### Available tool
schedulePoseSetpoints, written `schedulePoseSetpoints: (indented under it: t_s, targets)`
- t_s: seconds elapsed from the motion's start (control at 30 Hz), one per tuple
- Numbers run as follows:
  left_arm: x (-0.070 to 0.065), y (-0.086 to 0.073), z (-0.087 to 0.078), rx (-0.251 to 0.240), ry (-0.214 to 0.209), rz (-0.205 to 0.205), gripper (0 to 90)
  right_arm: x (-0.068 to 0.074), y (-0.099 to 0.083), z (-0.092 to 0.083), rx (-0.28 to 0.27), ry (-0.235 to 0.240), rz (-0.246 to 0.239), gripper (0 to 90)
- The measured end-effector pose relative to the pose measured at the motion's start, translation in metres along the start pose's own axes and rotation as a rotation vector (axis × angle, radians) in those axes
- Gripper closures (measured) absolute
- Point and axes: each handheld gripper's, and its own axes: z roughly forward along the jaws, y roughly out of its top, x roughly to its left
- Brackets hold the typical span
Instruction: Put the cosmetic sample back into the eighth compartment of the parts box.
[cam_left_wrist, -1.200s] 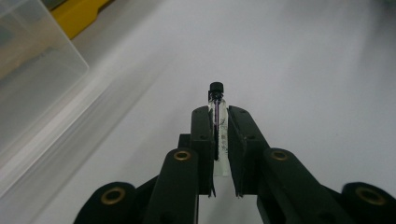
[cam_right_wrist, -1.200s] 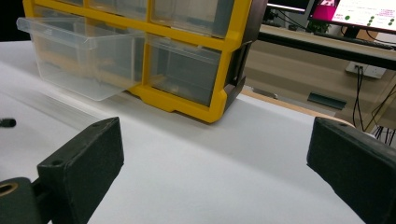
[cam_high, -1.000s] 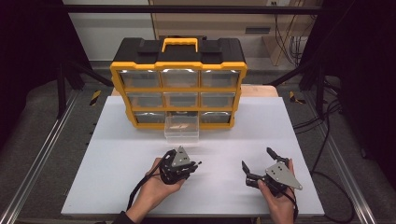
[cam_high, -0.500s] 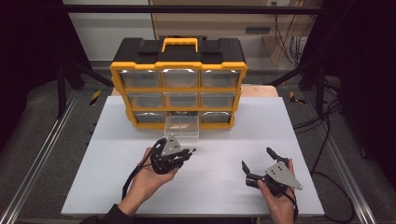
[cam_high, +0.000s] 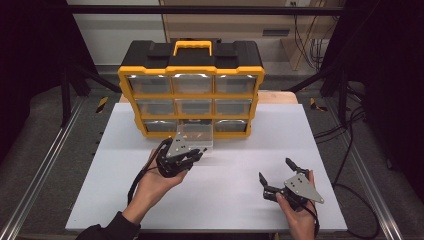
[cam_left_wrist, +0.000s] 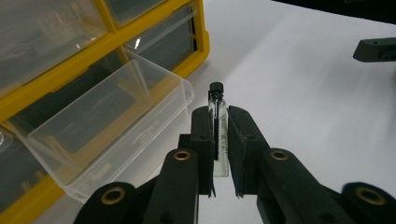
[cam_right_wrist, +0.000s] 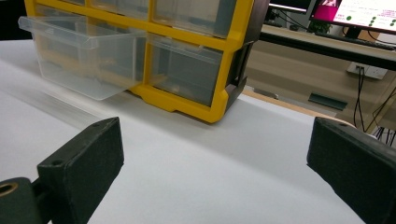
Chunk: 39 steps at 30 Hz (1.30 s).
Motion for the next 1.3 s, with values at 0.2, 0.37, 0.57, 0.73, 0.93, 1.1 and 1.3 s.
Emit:
schedulePoseSetpoints:
  t_s: [0.2,0.37,0.57,0.73,0.93,1.1,1.3]
  targets:
    - [0.004,0.004,-0.002,-0.008,0.007,0.000,80.4,0.000,0.000,0.000,-0.001,0.000,-0.003,4.1]
    - [0.006,0.008,-0.003,-0.019,0.016,-0.002,80.5,0.000,0.000,0.000,-0.001,0.001,0.000,4.1]
    - [0.009,0.010,-0.005,-0.025,0.026,-0.009,80.4,0.000,0.000,0.000,-0.001,0.000,-0.003,4.1]
    - [0.012,0.012,-0.005,-0.028,0.029,-0.012,80.5,0.000,0.000,0.000,0.001,0.000,-0.001,4.1]
    - [0.014,0.014,-0.007,-0.036,0.038,-0.014,80.5,0.000,0.000,0.000,0.000,0.004,0.000,4.1]
    - [0.017,0.016,-0.007,-0.047,0.044,-0.023,80.5,0.000,0.001,0.000,-0.001,0.001,-0.006,4.1]
    - [0.022,0.018,-0.007,-0.055,0.056,-0.028,80.4,0.001,0.001,0.000,0.000,0.005,-0.007,4.0]
